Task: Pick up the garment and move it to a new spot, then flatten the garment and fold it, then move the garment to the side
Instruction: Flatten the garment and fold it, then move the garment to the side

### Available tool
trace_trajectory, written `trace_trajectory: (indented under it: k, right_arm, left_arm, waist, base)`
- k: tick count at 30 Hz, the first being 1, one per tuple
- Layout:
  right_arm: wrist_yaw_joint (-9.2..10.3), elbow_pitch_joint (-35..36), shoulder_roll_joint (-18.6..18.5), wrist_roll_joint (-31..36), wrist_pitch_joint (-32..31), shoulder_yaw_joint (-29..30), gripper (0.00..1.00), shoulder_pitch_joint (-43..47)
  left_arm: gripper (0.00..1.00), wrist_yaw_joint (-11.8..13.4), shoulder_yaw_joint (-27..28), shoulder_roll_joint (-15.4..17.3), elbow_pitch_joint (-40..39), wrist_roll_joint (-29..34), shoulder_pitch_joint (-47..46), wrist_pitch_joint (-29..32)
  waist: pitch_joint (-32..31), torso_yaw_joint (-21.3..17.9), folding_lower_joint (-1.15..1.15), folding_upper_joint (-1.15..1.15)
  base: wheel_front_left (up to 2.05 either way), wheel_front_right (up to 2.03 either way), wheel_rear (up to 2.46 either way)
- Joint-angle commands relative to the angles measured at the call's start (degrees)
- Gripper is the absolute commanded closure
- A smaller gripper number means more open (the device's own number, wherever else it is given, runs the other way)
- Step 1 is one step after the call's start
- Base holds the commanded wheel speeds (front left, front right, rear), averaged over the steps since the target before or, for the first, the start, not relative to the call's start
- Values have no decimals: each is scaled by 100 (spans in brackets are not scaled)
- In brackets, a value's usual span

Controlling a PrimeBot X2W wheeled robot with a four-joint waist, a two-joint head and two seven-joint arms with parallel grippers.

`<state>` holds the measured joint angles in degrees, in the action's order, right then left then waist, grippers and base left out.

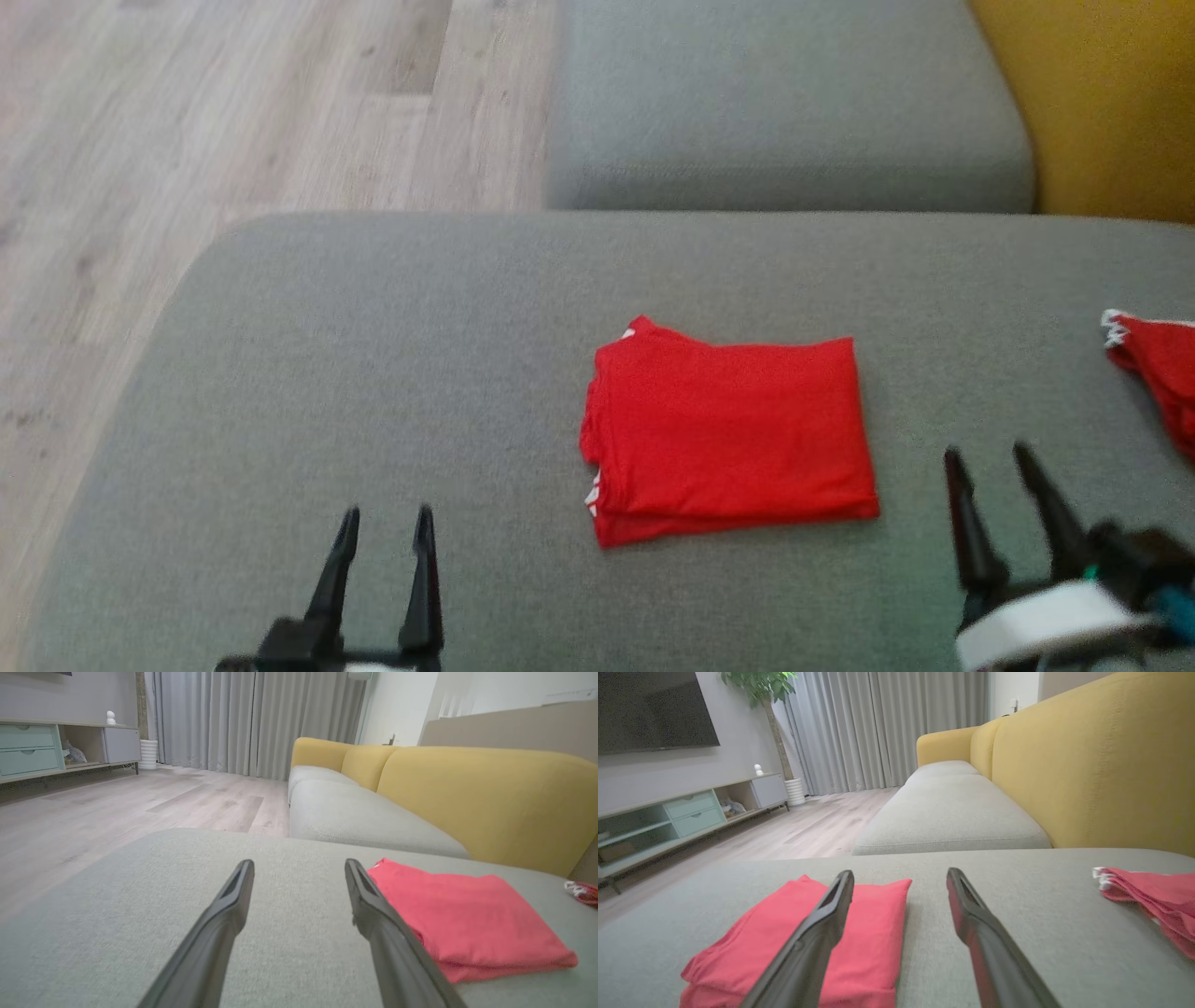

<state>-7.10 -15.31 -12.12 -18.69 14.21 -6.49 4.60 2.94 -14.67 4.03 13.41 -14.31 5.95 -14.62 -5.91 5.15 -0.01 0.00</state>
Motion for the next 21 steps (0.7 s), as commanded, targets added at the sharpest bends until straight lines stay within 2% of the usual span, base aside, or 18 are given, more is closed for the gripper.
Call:
trace_trajectory:
  k: [1, 10, 21]
  right_arm:
    - [-39, 223, -7, 67, 77, -73, 0, -87]
    - [-39, 383, 490, 865, 78, -9, 0, 629]
    - [-39, 306, 660, 953, 78, -8, 0, 852]
  left_arm:
    - [0, -35, 223, 10, -118, 67, -125, -38]
    - [0, -219, 651, -45, 125, 315, 205, -38]
    - [0, -350, 747, -85, 201, 624, 387, -38]
  waist:
    - [-109, -88, 1, 0]
    - [-433, -287, 1, 0]
    - [-637, -279, 1, 0]
  base:
    - [0, 0, 0]
    - [0, 0, 0]
    - [0, 0, 0]
